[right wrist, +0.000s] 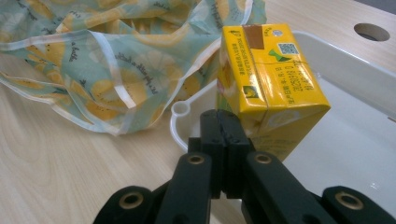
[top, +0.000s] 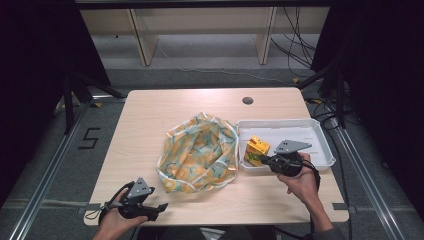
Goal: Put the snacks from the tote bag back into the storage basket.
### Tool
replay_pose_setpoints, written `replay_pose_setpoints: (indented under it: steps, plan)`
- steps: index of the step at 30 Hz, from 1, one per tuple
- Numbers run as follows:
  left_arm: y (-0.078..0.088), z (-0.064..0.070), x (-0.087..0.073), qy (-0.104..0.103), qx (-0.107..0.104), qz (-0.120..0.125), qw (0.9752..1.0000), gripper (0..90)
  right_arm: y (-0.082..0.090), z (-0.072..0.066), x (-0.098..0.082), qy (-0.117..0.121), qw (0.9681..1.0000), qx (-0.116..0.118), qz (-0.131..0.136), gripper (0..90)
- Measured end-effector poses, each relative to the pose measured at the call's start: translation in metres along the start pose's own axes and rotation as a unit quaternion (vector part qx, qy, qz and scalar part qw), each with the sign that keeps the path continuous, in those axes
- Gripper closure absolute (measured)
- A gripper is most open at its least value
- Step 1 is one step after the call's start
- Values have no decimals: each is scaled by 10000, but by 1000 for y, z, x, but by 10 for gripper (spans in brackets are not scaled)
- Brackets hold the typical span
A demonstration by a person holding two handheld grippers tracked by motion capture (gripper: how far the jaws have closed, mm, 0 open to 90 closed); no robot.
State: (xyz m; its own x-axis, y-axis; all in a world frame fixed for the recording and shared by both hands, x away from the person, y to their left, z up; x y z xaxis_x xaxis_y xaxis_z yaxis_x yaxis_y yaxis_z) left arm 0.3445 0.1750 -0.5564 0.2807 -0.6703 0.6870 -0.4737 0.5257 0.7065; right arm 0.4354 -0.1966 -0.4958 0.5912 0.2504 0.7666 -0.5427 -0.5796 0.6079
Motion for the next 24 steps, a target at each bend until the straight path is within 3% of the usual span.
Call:
replay_pose_setpoints:
  steps: [7, 8, 10, 14, 23, 24]
  plan:
    - [1, 0, 0, 24, 9, 3, 10000, 255, 0, 5, 0, 29, 9999, -90, -53, 900]
    - [1, -1, 0, -101, 28, 17, 9999, 255, 0, 6, 1, 30, 10000, -93, -15, 900]
    - [1, 1, -1, 5, -10, -24, 10000, 255, 2, 11, 1, 40, 9998, -183, 13, 900]
    - [1, 1, -1, 3, 6, -8, 10000, 255, 2, 17, 2, 80, 9996, -258, 56, 900]
    - [1, 1, -1, 8, 5, -4, 10000, 255, 4, 24, 0, -106, 9994, -315, 14, 900]
    - [1, 1, -1, 11, 10, 2, 10000, 255, 4, 25, 1, -35, 9995, -313, 32, 900]
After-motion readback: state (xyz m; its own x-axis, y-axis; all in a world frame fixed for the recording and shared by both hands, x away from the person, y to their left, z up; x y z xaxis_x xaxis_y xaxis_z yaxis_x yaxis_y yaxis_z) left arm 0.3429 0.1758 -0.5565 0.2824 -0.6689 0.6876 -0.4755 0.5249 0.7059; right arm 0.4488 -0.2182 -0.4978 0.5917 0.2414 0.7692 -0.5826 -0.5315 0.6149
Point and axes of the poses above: each handheld gripper's, and its own axes: y roughly backward along the jaws, x roughly out of its top, z roughly to its right, the point moved 8 cm from there along -y, roughly forward along the jaws, and after that the axes turned 15 degrees about -y, right-handed, at the moved point
